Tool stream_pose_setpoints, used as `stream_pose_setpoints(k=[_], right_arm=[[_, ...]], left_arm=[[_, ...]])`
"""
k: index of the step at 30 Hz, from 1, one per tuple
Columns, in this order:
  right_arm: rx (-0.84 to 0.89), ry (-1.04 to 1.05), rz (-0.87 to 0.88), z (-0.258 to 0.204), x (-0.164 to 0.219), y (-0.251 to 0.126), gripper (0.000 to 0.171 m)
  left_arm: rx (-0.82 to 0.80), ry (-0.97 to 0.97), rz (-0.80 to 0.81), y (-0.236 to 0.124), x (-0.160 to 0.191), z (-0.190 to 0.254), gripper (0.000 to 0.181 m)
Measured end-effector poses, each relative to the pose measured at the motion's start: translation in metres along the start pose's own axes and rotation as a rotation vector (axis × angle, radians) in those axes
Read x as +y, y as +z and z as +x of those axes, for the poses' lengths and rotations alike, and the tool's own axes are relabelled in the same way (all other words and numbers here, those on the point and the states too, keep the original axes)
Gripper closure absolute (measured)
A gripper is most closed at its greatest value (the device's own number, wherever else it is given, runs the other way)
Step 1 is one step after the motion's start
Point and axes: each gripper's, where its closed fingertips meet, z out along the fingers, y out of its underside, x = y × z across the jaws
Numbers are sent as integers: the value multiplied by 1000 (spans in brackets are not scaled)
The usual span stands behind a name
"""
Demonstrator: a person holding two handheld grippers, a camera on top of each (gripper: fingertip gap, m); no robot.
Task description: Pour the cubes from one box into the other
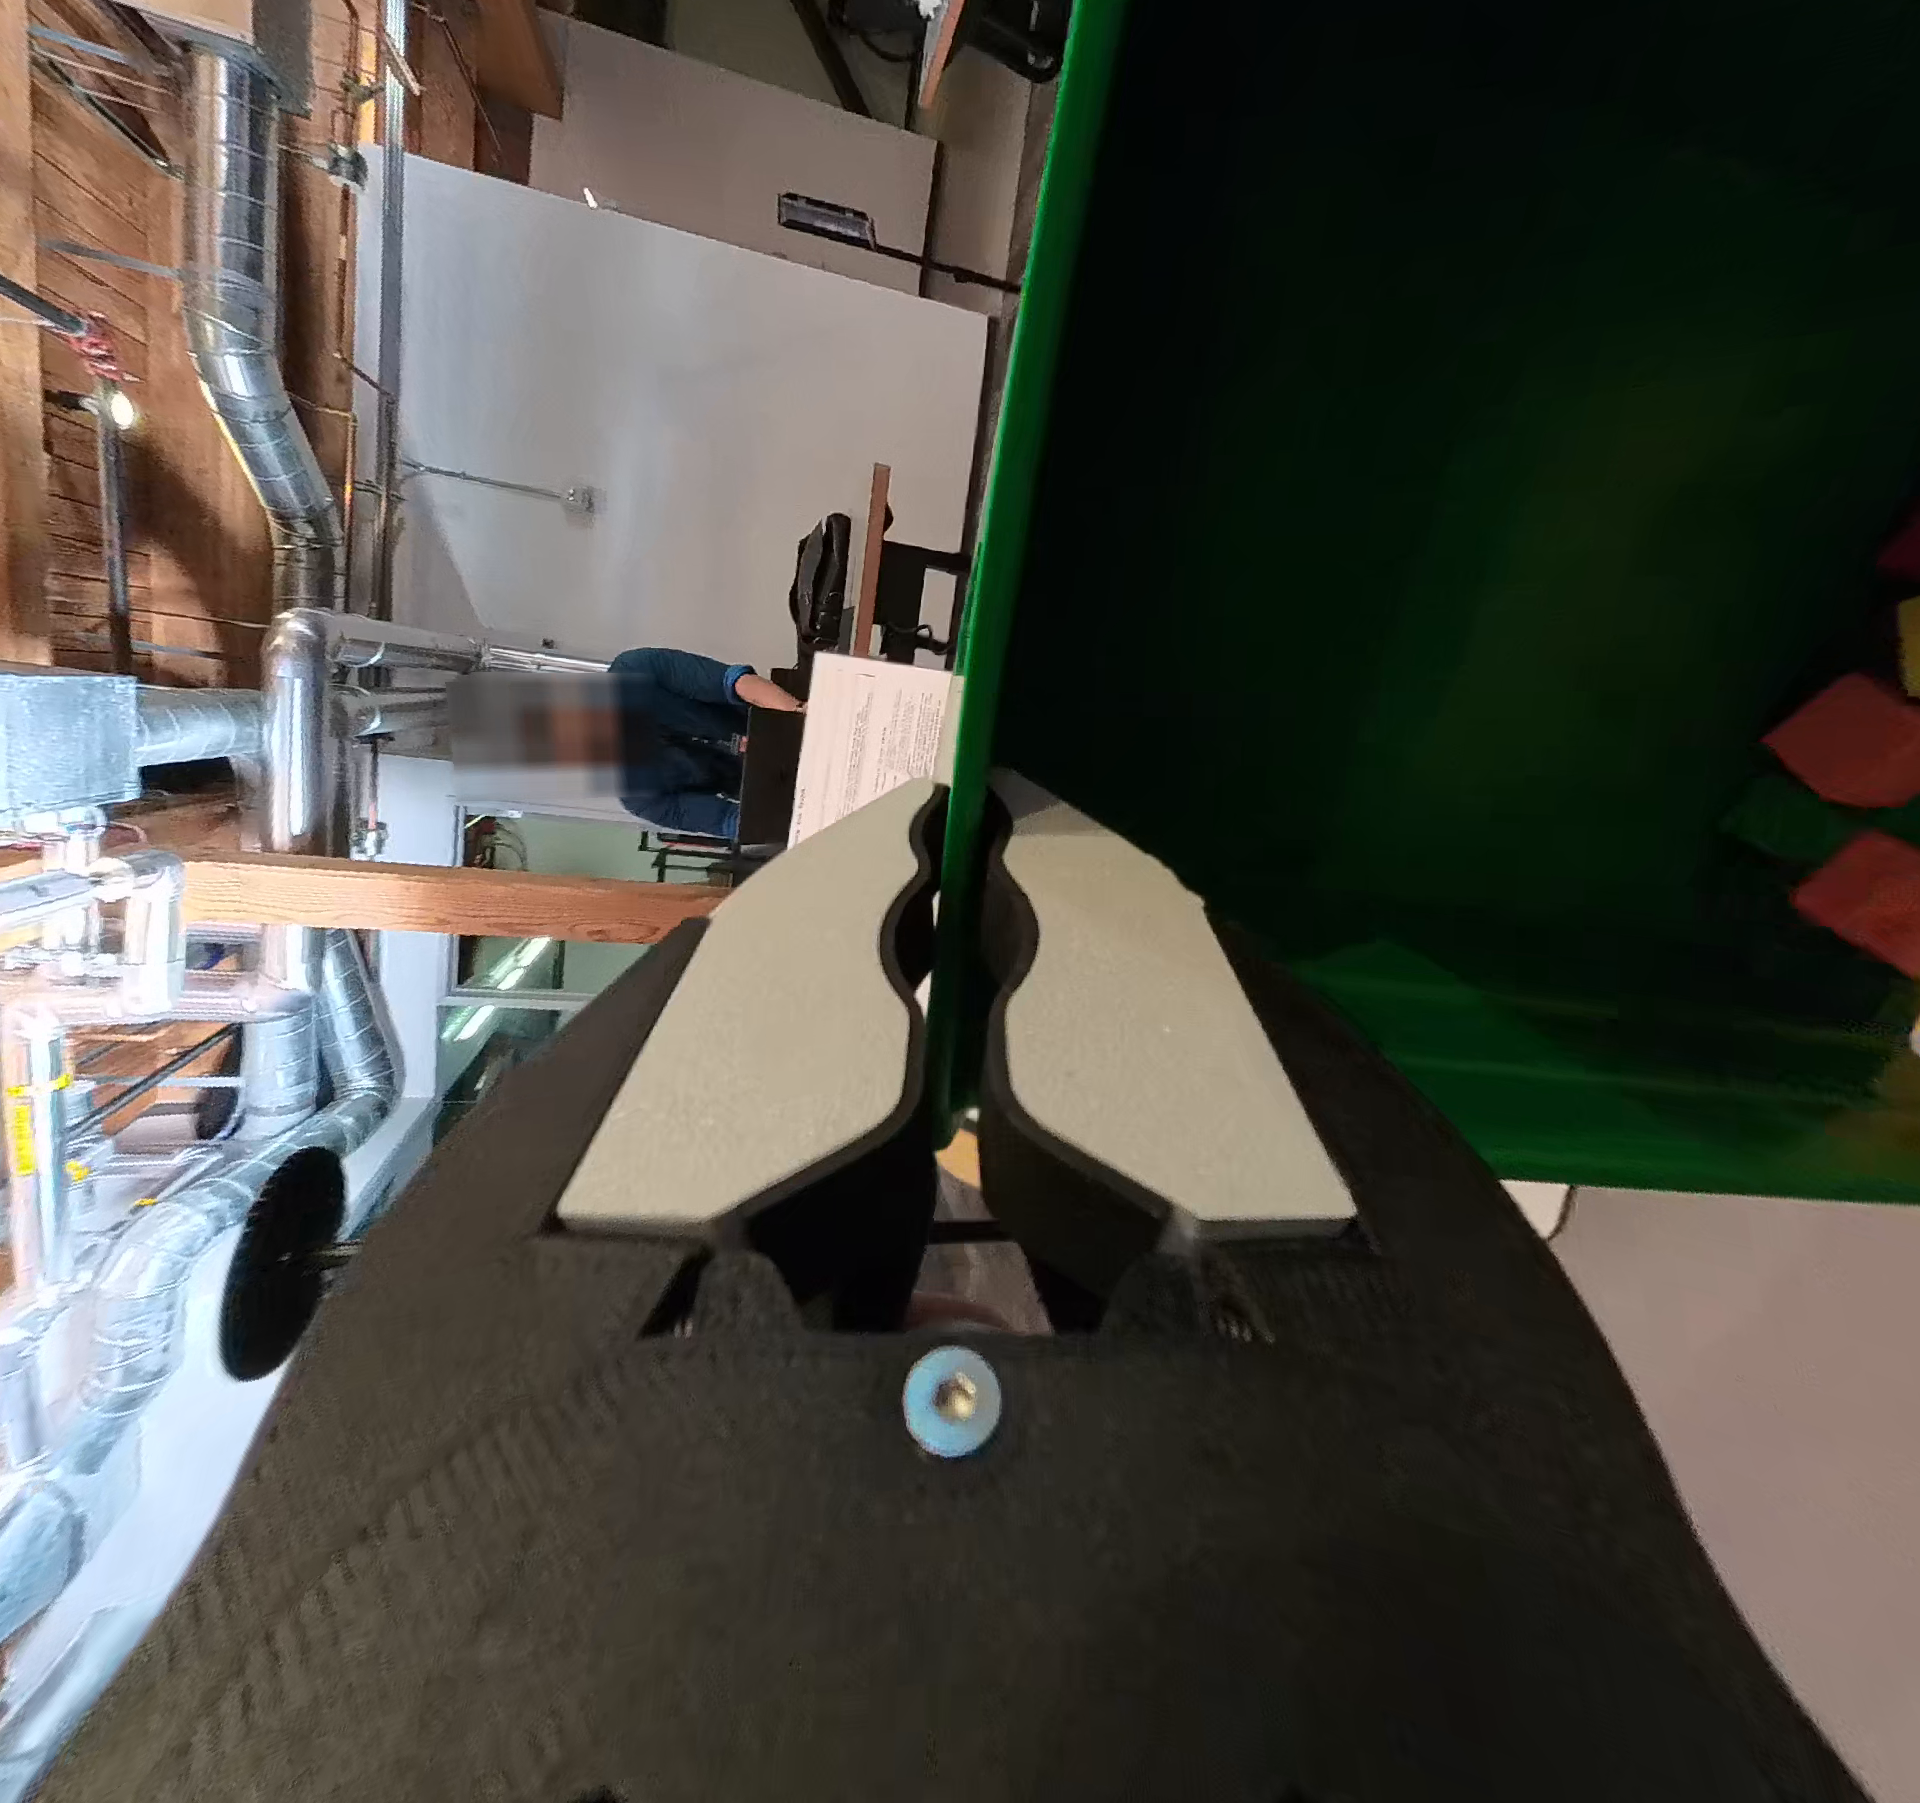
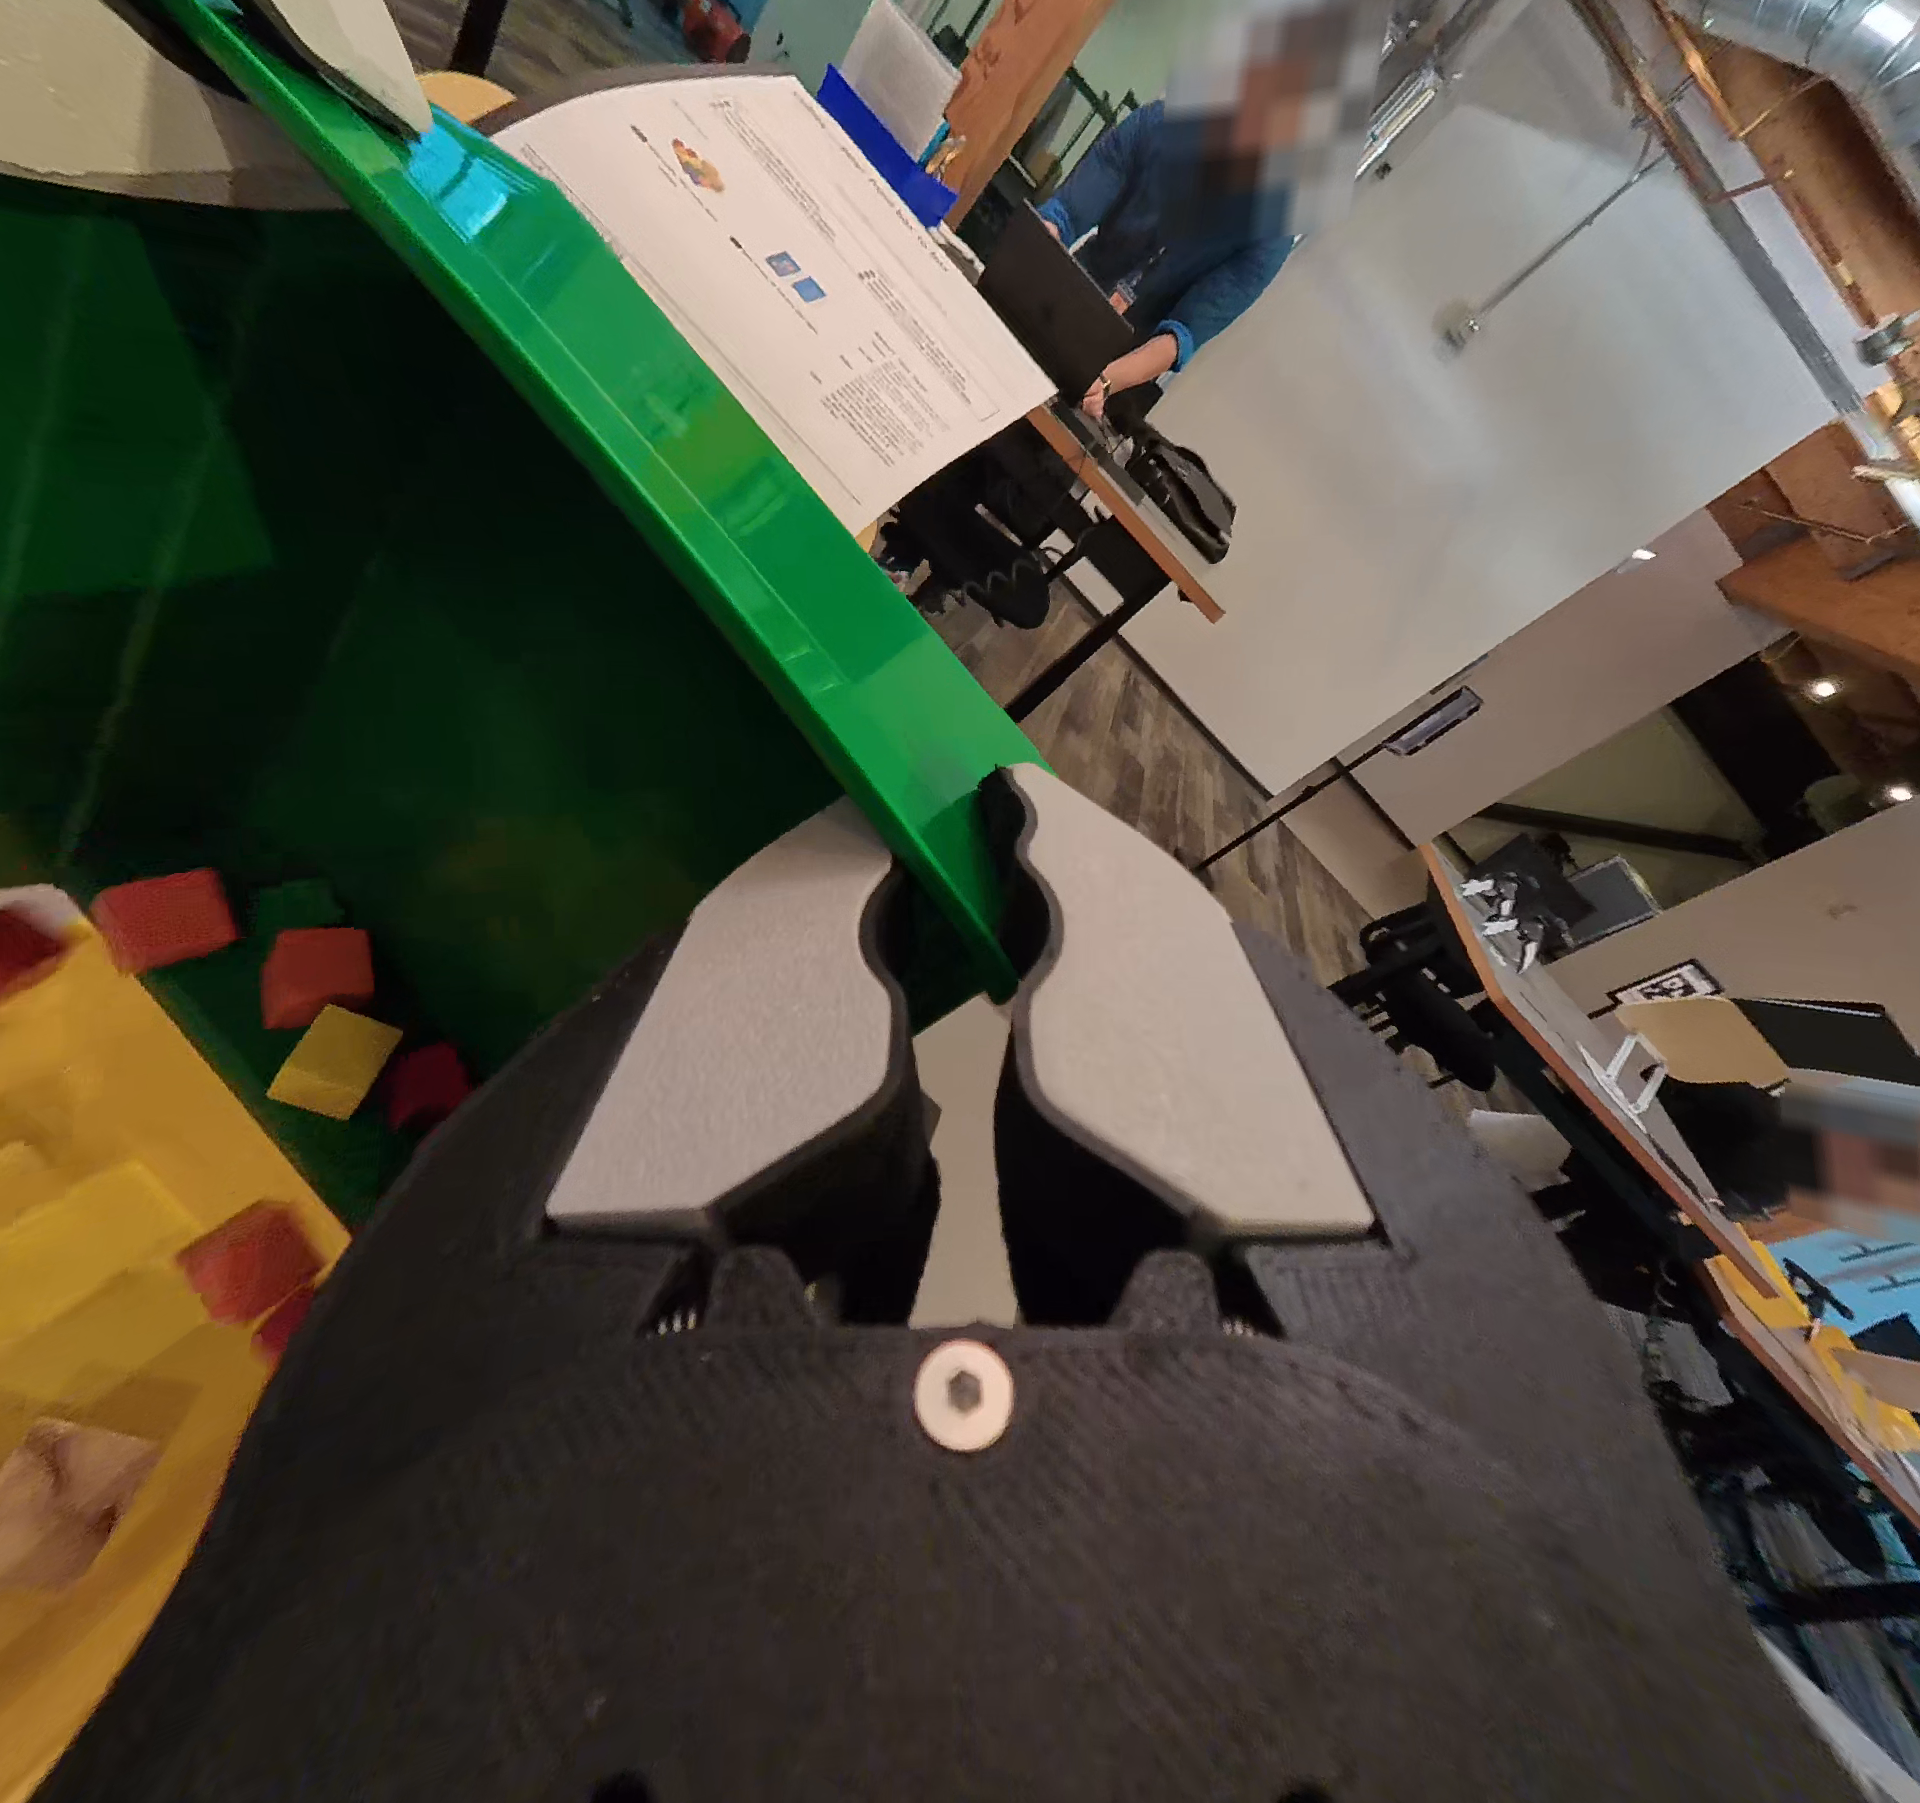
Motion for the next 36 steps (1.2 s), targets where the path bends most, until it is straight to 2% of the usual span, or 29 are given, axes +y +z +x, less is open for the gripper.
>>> stream_pose_setpoints(k=[7,8,11,12,16,18,20,22,25,32,34,36], right_arm=[[7,-8,16,4,-3,-2,164],[9,-13,10,3,-2,-3,168],[18,-21,22,2,-5,-6,164],[19,-24,8,1,-3,-5,168],[27,-32,18,4,-8,-9,164],[48,-50,8,6,-11,-11,164],[44,-43,34,8,-15,-13,164],[47,-59,2,6,-13,-10,164],[38,-47,19,5,-13,-11,164],[57,-75,4,4,-14,-16,165],[68,-77,28,7,-20,-20,164],[40,-55,16,6,-18,-16,164]], left_arm=[[1,-22,14,-3,-3,-2,179],[-15,-3,7,-3,-3,-2,179],[-12,-22,22,-8,-4,-2,178],[-19,-9,13,-6,-2,-1,179],[-16,-29,38,-8,-4,-4,179],[-51,17,15,-9,-5,-8,178],[-26,-28,47,-12,-7,-11,178],[-55,17,14,-11,-5,-12,179],[-17,-34,42,-12,-4,-8,178],[-54,15,21,-14,-4,-8,179],[-29,-37,58,-18,-7,-11,178],[-60,7,25,-17,-5,-13,179]])
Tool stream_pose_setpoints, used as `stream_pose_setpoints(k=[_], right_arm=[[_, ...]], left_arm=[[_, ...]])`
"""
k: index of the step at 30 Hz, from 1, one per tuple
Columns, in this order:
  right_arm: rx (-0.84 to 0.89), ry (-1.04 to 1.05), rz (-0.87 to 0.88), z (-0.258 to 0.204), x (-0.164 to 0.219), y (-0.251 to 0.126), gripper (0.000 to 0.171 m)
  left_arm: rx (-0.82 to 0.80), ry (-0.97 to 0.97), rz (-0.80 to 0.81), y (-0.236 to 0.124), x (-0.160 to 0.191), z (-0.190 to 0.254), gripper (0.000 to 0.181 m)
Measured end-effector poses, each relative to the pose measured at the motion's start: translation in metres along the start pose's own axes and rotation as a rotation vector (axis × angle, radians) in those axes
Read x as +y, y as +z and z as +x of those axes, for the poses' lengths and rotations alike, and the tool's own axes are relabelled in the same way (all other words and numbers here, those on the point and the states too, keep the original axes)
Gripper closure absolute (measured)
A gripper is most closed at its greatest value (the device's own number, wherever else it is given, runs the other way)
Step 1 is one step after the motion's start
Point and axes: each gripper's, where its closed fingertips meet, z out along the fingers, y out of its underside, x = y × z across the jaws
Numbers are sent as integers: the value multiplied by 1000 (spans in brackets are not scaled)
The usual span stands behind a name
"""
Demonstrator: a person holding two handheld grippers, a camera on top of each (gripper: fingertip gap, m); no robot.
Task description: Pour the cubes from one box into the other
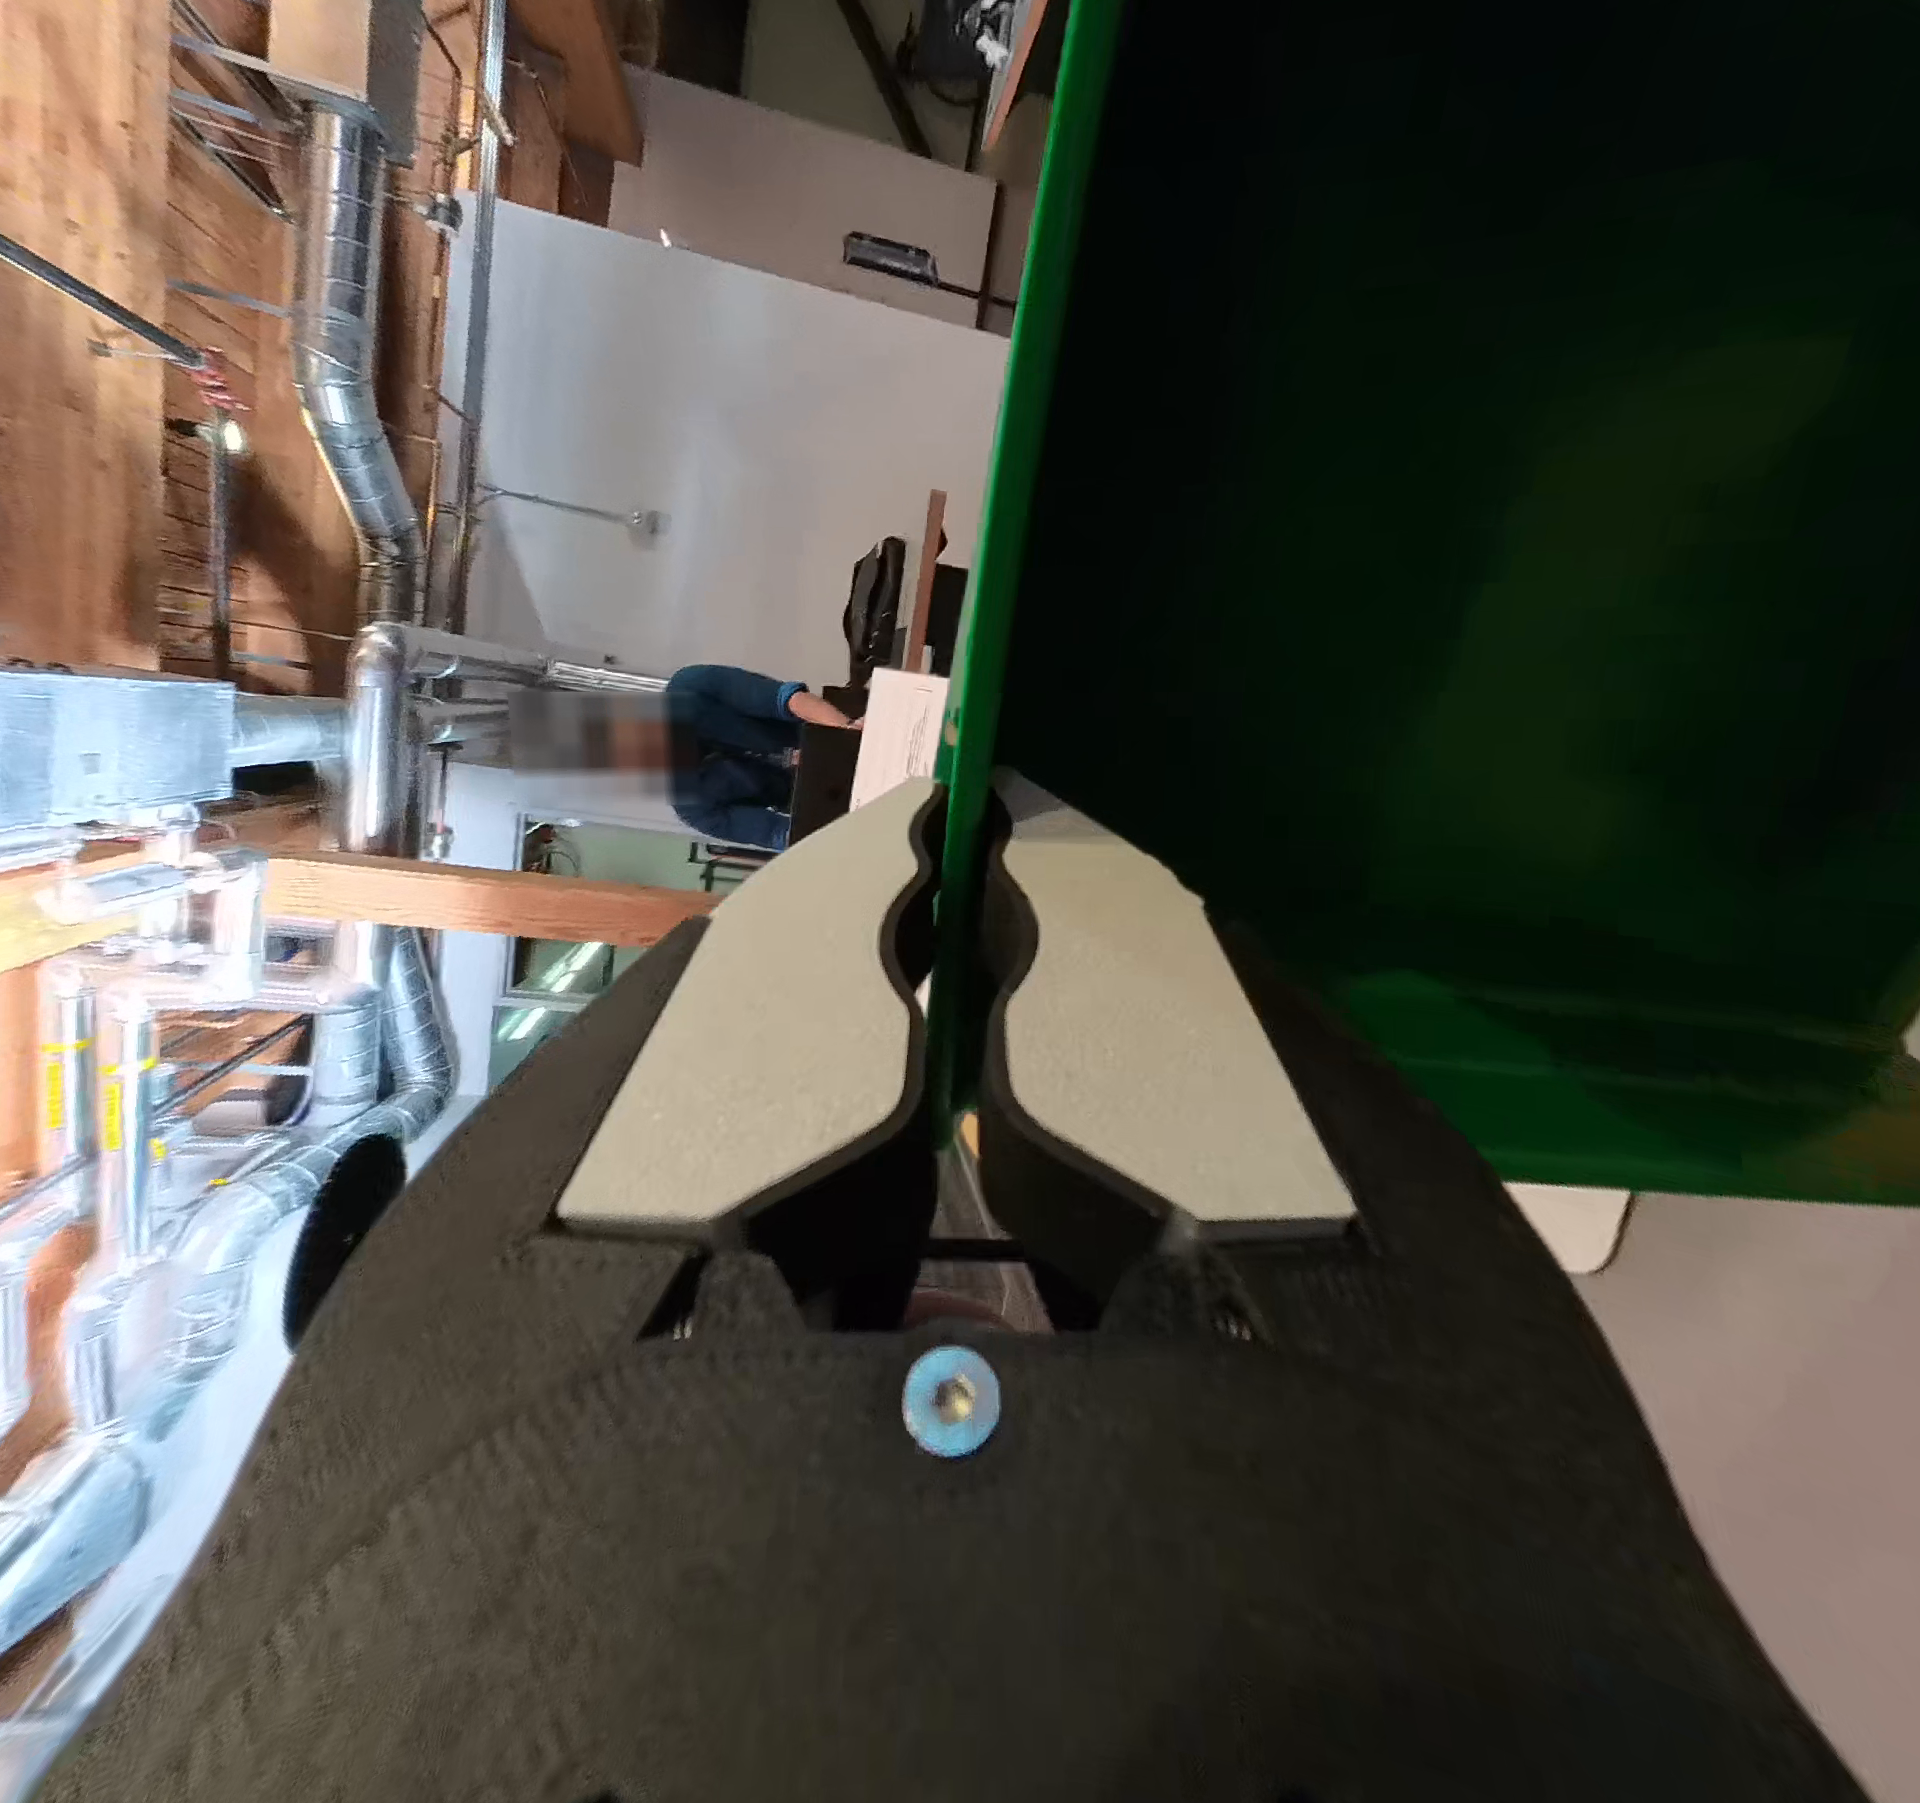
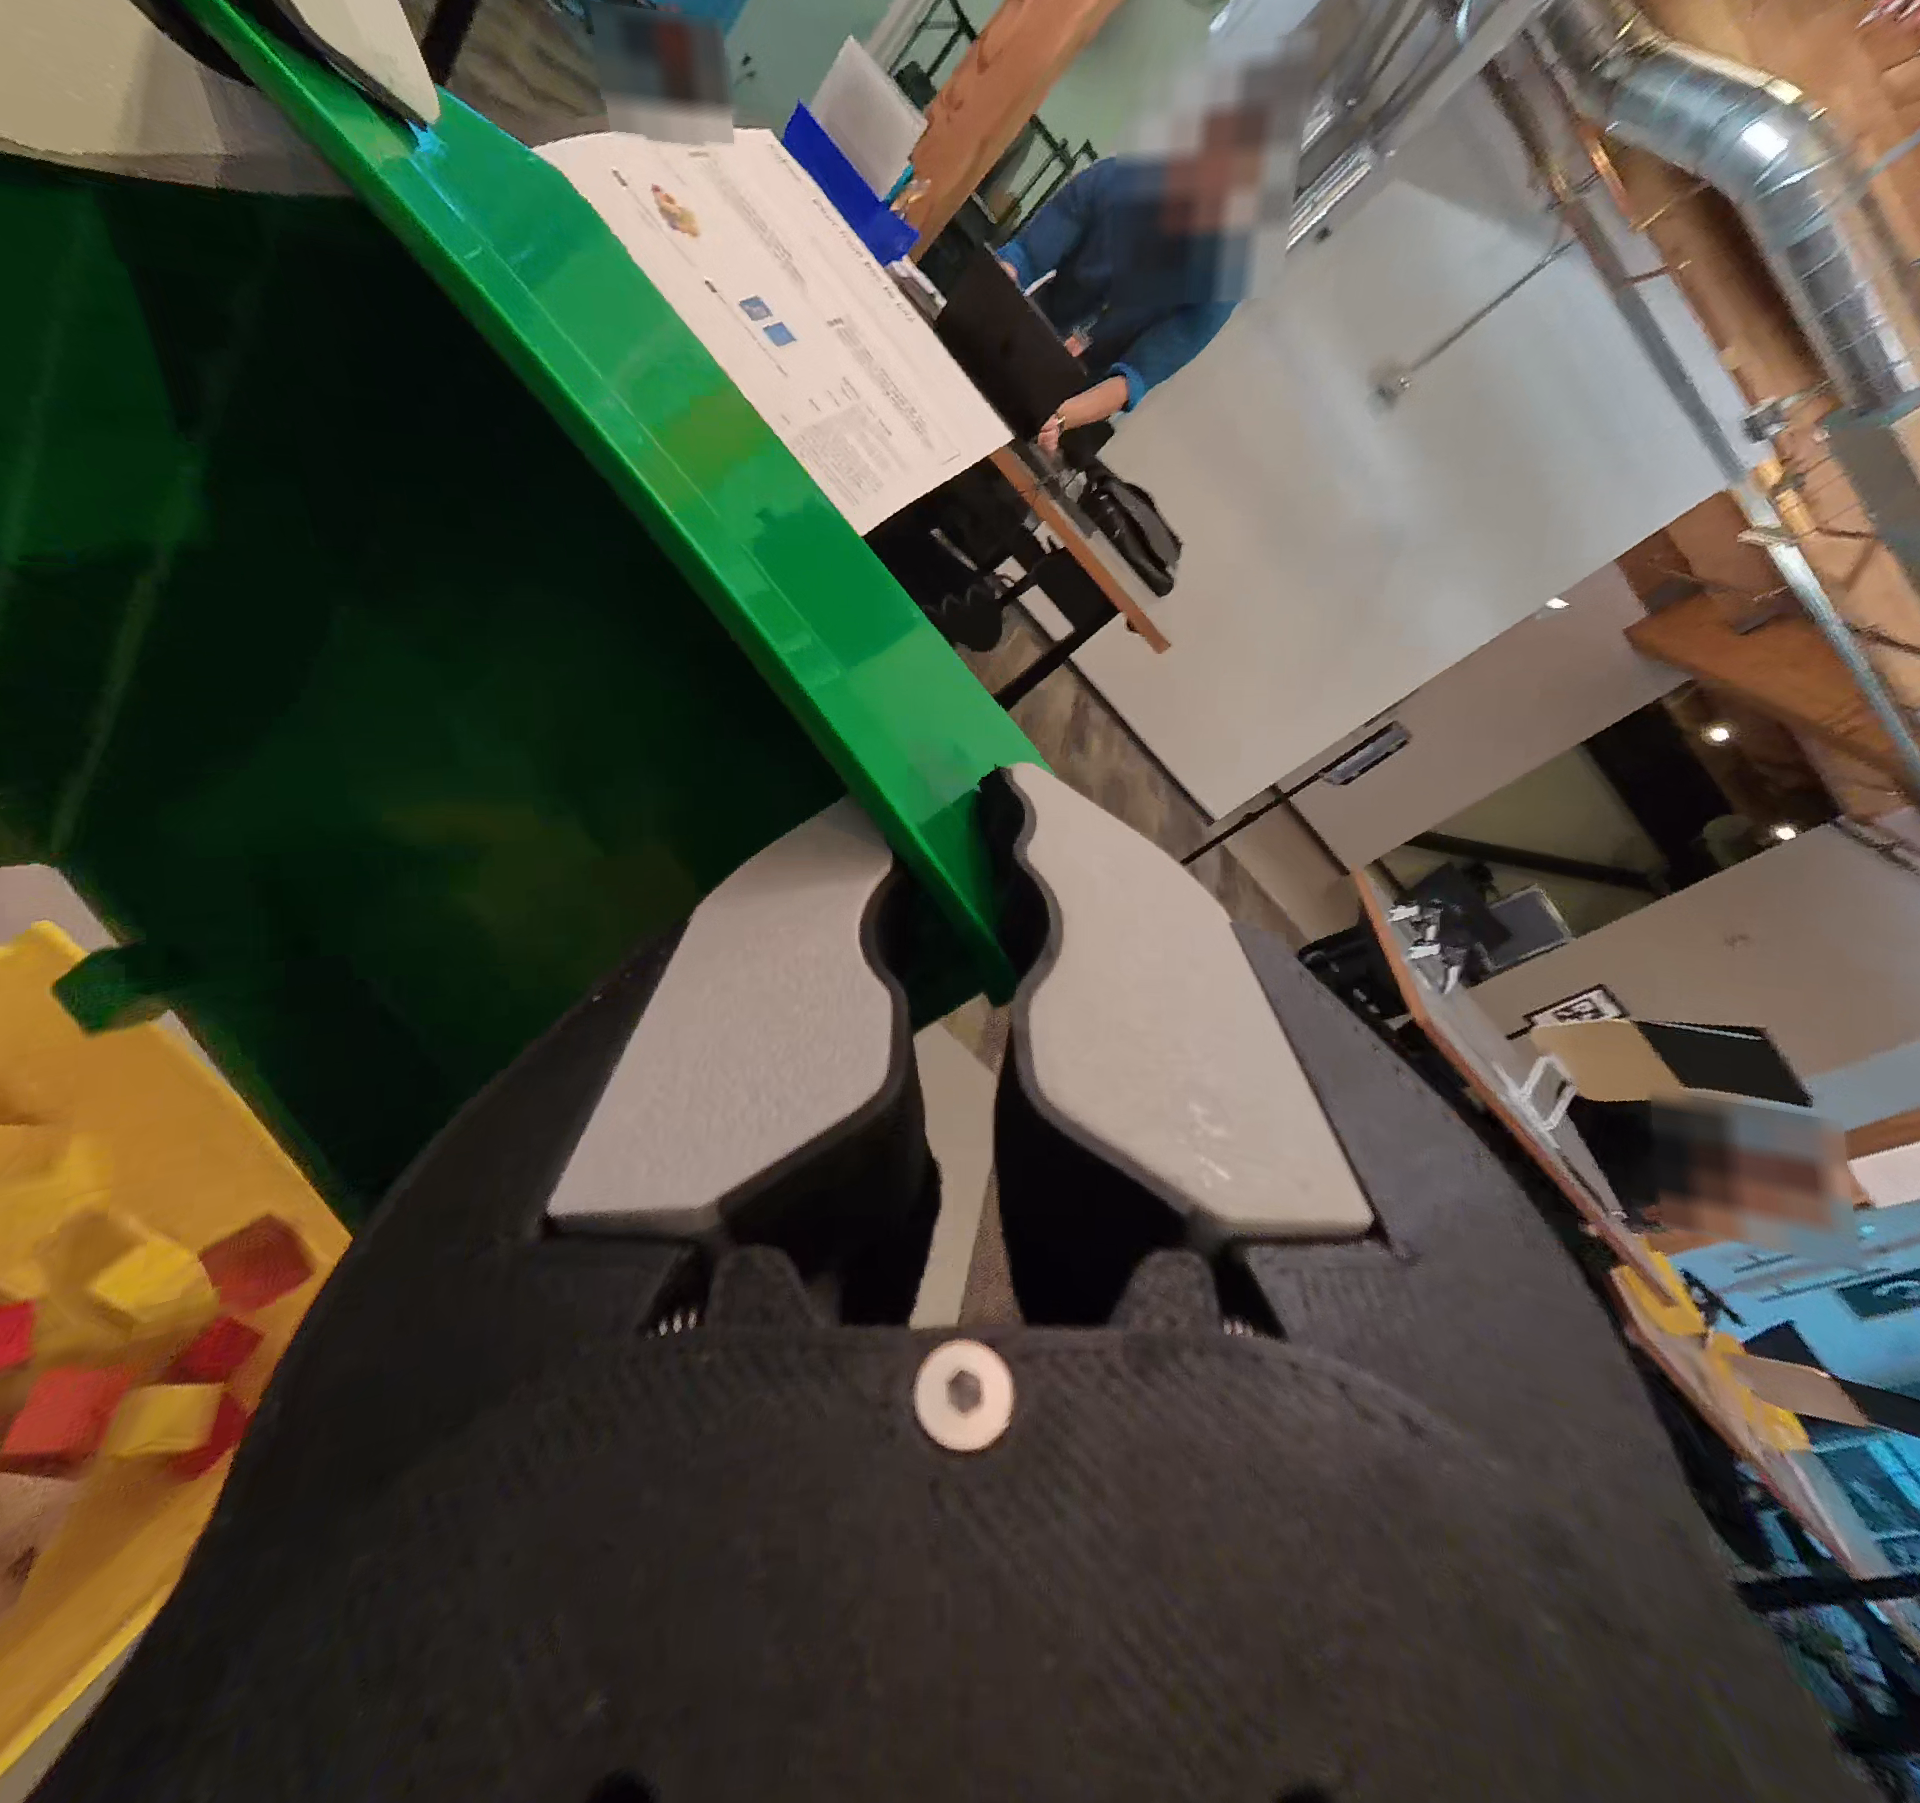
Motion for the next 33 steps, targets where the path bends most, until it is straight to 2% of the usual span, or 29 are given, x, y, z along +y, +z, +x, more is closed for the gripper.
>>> stream_pose_setpoints(k=[8,20,26,33], right_arm=[[11,-23,0,0,-6,-5,165],[-121,15,-51,-21,-25,7,164],[-277,74,-70,-57,-44,24,164],[-484,109,-62,-124,-80,51,164]], left_arm=[[40,-39,32,-2,1,0,179],[185,-76,0,-9,28,-5,178],[333,-111,-56,-20,67,-3,178],[508,-113,-152,-45,139,-1,178]])
